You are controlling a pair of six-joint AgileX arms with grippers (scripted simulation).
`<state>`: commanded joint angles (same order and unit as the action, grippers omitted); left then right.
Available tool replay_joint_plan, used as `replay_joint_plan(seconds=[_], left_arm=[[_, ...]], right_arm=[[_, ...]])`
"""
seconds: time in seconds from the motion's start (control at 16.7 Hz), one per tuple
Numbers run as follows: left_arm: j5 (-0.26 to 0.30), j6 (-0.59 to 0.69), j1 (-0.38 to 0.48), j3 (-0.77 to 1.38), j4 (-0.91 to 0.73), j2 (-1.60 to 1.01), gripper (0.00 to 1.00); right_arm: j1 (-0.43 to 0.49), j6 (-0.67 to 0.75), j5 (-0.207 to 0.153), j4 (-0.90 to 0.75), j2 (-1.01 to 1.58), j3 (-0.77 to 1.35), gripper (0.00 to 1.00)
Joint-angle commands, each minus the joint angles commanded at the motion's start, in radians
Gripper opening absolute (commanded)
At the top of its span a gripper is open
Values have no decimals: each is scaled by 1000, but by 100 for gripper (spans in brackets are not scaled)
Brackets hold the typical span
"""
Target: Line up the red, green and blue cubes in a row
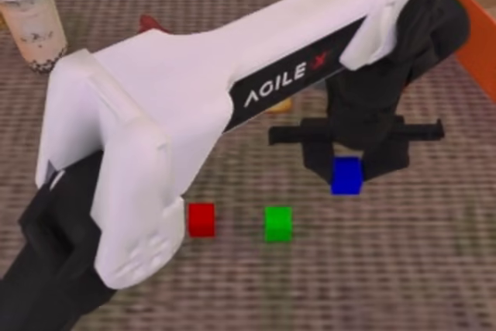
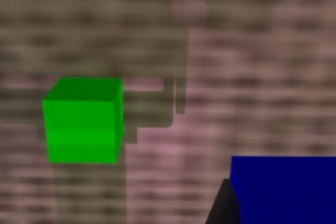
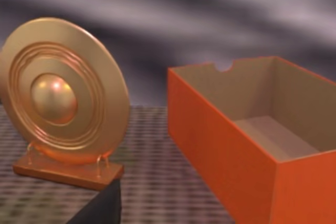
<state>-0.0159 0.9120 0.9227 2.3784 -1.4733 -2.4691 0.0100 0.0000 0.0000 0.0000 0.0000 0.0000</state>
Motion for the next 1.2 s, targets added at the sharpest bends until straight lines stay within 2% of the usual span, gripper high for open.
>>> replay_joint_plan(seconds=[0.36, 0.78, 1.08, 1.2], left_arm=[[1, -3, -3, -19, 18, 4, 0], [0, -1, -3, -275, 268, 8, 0], [0, -1, -2, -290, 283, 7, 0], [0, -1, -2, -290, 283, 7, 15]], right_arm=[[0, 0, 0, 0, 0, 0, 100], [0, 0, 0, 0, 0, 0, 100], [0, 0, 0, 0, 0, 0, 100], [0, 0, 0, 0, 0, 0, 100]])
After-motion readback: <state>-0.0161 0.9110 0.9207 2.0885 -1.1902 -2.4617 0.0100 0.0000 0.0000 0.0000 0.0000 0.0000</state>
